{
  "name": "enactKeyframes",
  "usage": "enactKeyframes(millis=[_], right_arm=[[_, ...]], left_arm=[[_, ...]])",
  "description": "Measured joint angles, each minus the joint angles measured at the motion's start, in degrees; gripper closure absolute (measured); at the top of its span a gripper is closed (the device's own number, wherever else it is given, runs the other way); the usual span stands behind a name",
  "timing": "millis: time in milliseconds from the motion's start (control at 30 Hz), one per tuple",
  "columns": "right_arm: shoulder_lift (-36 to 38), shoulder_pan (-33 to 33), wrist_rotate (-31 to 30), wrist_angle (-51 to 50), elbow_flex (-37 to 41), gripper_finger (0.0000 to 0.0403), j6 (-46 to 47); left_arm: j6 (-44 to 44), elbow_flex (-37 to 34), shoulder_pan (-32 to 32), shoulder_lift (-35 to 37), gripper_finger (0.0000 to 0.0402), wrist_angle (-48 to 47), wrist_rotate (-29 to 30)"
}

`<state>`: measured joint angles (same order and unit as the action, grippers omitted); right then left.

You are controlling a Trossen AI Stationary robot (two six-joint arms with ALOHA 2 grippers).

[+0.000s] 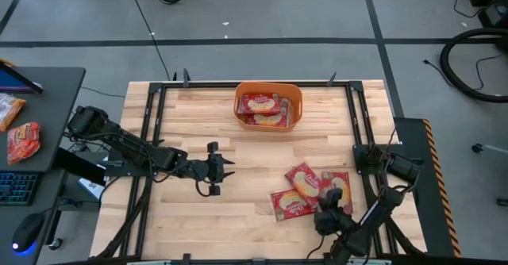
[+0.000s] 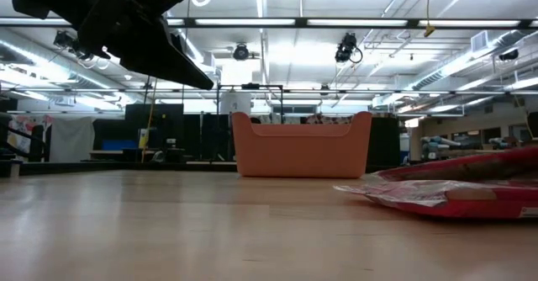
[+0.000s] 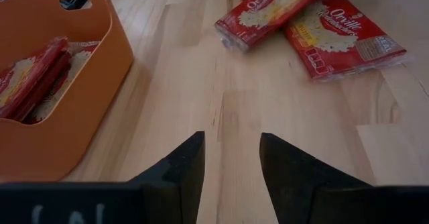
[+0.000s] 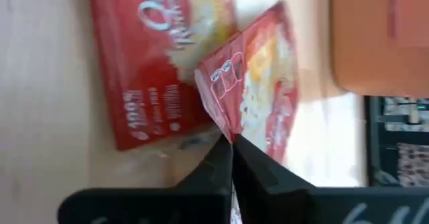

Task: Sort popcorn bags into baskets
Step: Put the red popcorn bag into the orange bin

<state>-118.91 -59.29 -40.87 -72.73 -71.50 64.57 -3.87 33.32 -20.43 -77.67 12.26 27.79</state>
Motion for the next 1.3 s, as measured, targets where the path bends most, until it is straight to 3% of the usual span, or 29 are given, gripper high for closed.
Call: enactKeyframes(millis=[233, 533, 767, 1000, 1167, 1300], right_arm=[[0.1, 2.0, -1.9, -14.0, -8.8, 0.0396, 4.1], [4.7, 9.4, -1.6, -14.5, -14.5, 0.0398, 3.1], [8.0, 15.3, -1.6, -7.8, -16.8, 0.0398, -3.4], [8.5, 19.4, -2.1, -0.9, -18.7, 0.0399, -11.1], [8.5, 21.2, -2.9, -0.6, -21.0, 0.0399, -12.2], [8.5, 21.8, -3.1, 0.0, -22.9, 0.0398, -13.6]], left_arm=[[6.9, 0.2, -0.1, -4.5, 0.0224, 11.2, -0.3], [10.1, 6.8, 0.0, -14.9, 0.0151, 16.7, -0.7], [11.0, 13.3, 0.9, -23.0, 0.0148, 18.4, -0.7], [10.6, 19.8, 2.6, -28.0, 0.0148, 18.6, -6.5], [10.5, 22.7, 3.4, -31.1, 0.0148, 18.0, -10.2], [10.4, 23.9, 3.6, -32.5, 0.0164, 15.1, -9.9]])
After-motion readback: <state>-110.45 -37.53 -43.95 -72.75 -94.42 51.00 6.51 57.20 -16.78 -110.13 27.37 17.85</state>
